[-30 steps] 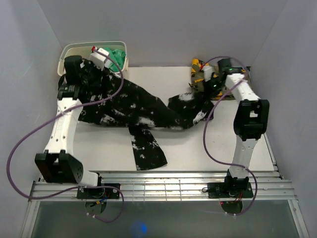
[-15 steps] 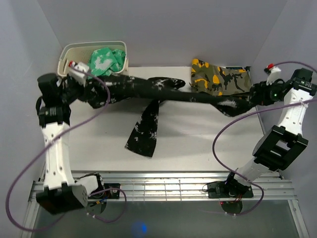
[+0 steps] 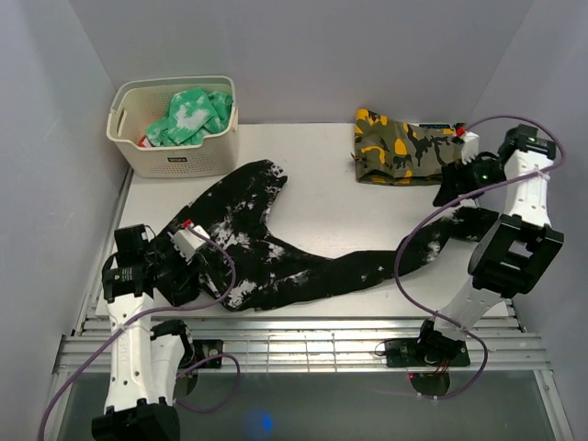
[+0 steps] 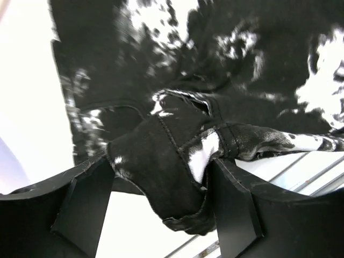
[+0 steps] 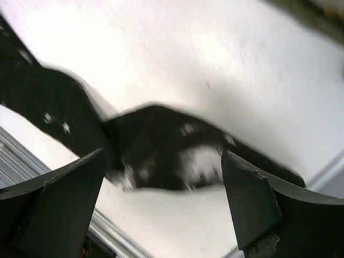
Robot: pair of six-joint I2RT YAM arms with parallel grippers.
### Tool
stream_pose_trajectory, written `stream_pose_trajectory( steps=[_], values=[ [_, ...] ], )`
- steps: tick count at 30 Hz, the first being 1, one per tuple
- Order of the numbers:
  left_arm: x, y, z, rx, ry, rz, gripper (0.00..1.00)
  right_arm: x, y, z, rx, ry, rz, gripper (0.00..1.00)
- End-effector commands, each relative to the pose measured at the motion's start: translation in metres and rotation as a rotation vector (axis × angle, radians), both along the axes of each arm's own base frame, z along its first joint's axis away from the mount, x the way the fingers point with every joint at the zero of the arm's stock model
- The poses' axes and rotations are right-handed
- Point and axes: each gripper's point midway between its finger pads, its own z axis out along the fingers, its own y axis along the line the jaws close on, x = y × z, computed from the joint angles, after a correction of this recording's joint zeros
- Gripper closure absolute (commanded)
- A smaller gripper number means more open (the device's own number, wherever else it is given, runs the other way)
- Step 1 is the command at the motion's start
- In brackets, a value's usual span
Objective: Fold and stack the trousers
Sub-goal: Flatten the trousers out
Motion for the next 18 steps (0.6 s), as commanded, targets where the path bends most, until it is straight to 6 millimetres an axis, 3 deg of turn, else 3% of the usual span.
stream_pose_trajectory(
  steps=[1,2,4,5,6,8,9,11,12,14,18],
  values=[
    [0.022,0.001,0.051,-0.008,-0.152,0.012,0.22,0.021,0.080,0.012,0.112,-0.011,0.074,0.14],
    [0.028,0.002,0.054,-0.027,-0.143,0.034,0.22,0.034,0.114,0.014,0.125,-0.043,0.099,0.17],
    [0.039,0.005,0.071,-0.074,-0.152,0.105,0.22,0.037,0.148,0.004,0.133,-0.046,0.129,0.25],
    [0.045,0.007,0.067,-0.095,-0.112,0.130,0.23,0.051,0.166,0.007,0.145,-0.095,0.126,0.26],
    [0.047,0.007,0.066,-0.115,-0.086,0.149,0.24,0.046,0.203,0.003,0.142,-0.098,0.201,0.28],
    [0.052,0.009,0.067,-0.156,-0.050,0.200,0.26,0.049,0.238,-0.007,0.139,-0.096,0.259,0.31],
    [0.055,0.011,0.062,-0.169,-0.021,0.219,0.27,0.043,0.271,-0.009,0.145,-0.094,0.318,0.31],
    [0.060,0.015,0.061,-0.188,-0.017,0.257,0.28,0.043,0.303,-0.022,0.145,-0.061,0.375,0.34],
    [0.062,0.016,0.058,-0.190,-0.003,0.271,0.28,0.031,0.329,-0.026,0.156,-0.041,0.424,0.35],
    [0.062,0.017,0.055,-0.192,0.013,0.277,0.29,0.022,0.360,-0.046,0.159,0.000,0.475,0.37],
    [0.056,0.022,0.039,-0.163,0.059,0.294,0.29,0.014,0.399,-0.075,0.178,0.043,0.512,0.37]
  ],
)
